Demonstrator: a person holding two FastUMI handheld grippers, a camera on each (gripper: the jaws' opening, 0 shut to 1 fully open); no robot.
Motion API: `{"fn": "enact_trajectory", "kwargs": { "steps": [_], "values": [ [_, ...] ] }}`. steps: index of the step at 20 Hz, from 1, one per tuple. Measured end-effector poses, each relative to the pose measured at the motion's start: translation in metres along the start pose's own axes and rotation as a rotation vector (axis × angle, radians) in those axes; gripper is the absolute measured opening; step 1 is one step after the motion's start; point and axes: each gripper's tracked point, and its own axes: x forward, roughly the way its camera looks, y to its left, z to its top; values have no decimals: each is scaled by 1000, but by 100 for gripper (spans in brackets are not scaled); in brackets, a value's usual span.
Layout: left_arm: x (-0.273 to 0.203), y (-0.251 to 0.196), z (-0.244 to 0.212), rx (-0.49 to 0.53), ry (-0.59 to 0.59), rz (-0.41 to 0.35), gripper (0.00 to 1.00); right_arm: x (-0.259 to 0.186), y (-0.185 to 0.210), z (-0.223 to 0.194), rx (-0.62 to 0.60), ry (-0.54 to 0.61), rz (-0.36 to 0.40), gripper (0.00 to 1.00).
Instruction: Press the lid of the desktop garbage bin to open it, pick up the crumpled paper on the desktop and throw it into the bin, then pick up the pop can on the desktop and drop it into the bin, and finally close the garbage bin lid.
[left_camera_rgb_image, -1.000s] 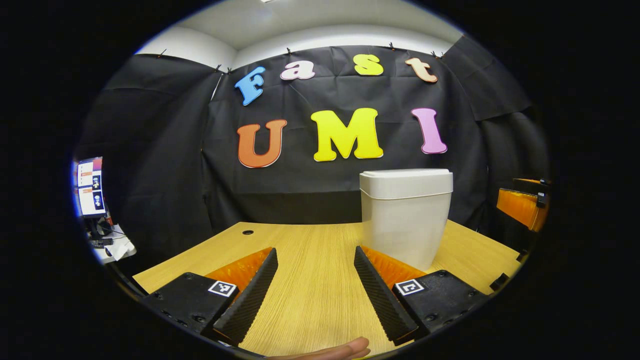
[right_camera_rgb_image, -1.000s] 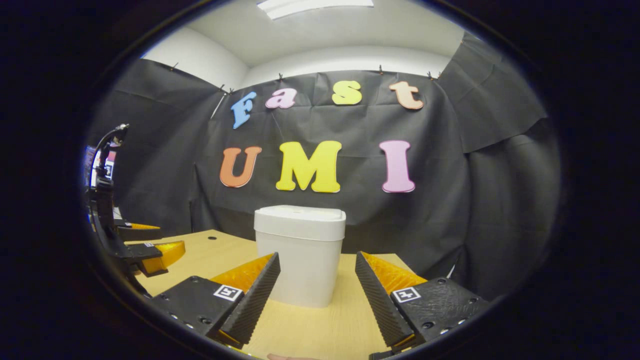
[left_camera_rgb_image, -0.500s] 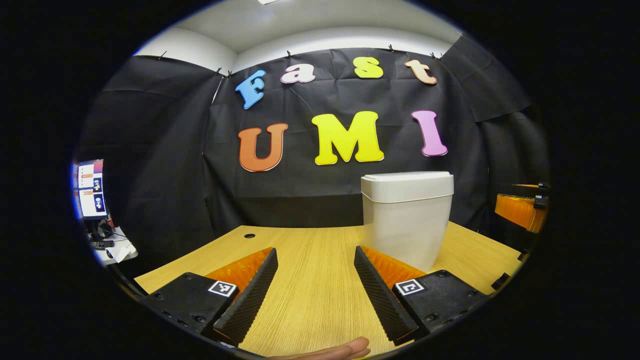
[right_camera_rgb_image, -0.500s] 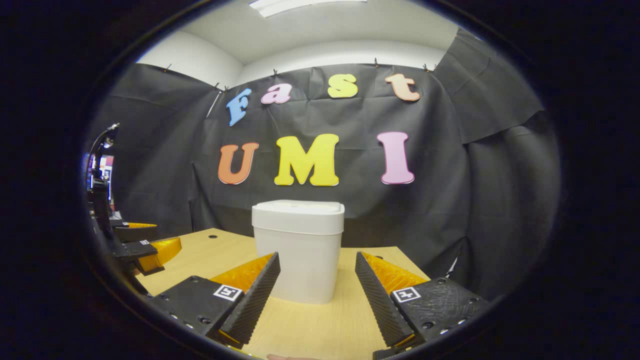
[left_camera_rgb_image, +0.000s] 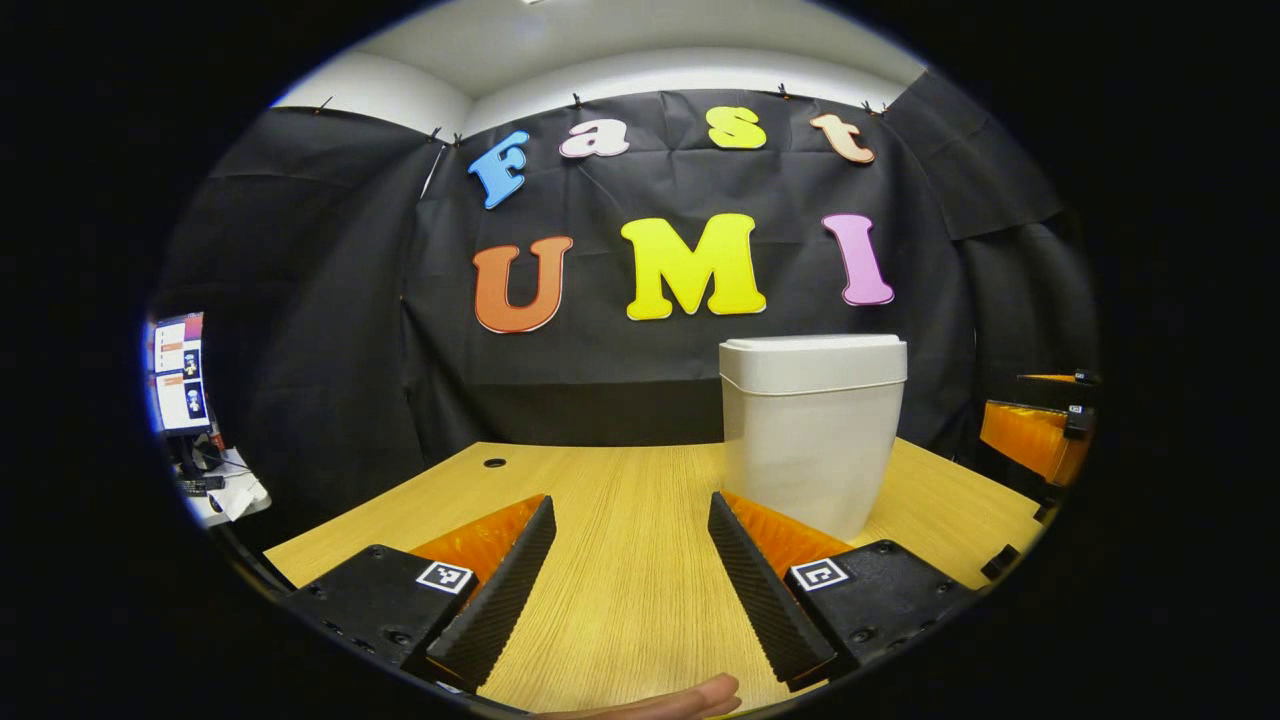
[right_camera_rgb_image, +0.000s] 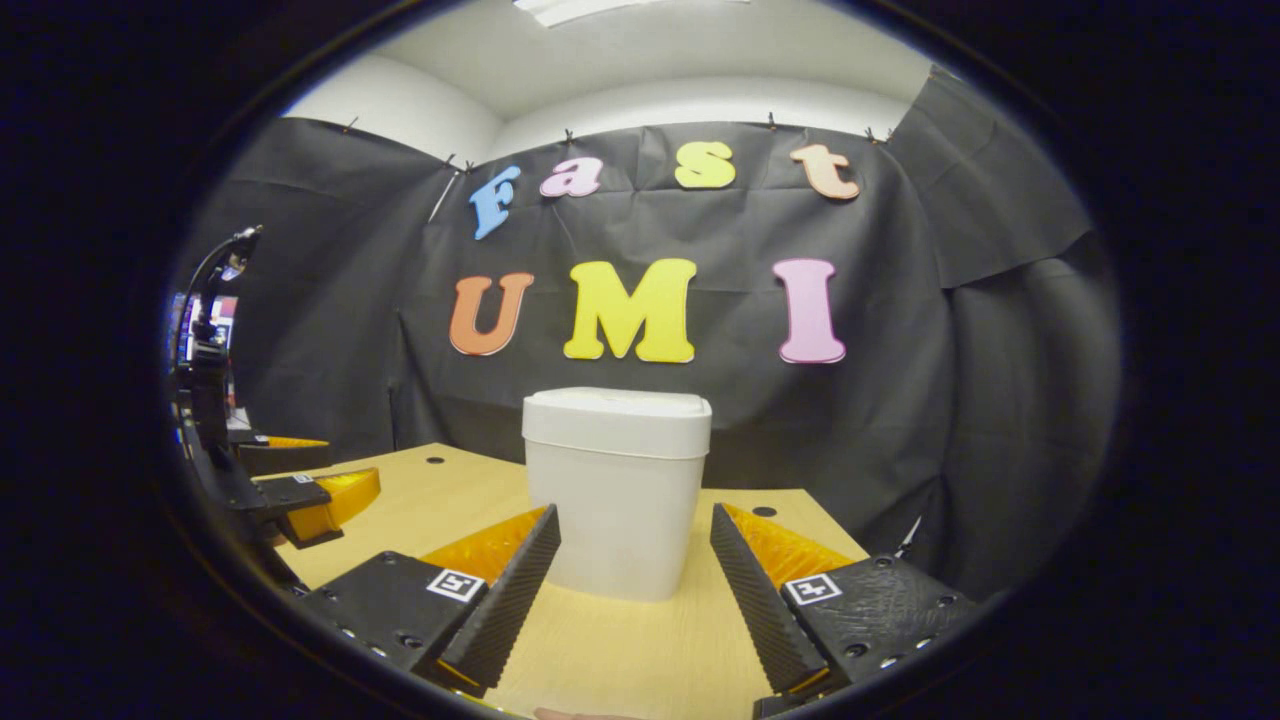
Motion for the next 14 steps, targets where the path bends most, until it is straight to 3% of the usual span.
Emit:
{"fn": "enact_trajectory", "kwargs": {
  "steps": [3, 4, 5, 11, 12, 13, 14],
  "values": [
    [0, -3, 2, 3, -7, -2, 99, 0, -1, -1, -4, 3, -4, 93],
    [0, -3, 3, 2, -12, -1, 99, 0, -1, -1, -5, 5, -5, 98],
    [0, -3, 2, -2, -11, 2, 99, 1, -1, -2, -4, 6, -6, 93],
    [0, -2, 4, 8, -20, 2, 99, 3, 7, -7, -16, 23, 1, 93],
    [0, -2, 4, 9, -19, 4, 99, 2, 8, -7, -20, 21, 3, 98],
    [0, -1, 4, 9, -17, 7, 99, 1, 9, -6, -22, 17, 4, 93],
    [-1, -2, 2, 9, -15, 6, 99, 1, 9, -7, -22, 17, 4, 98]
  ]
}}
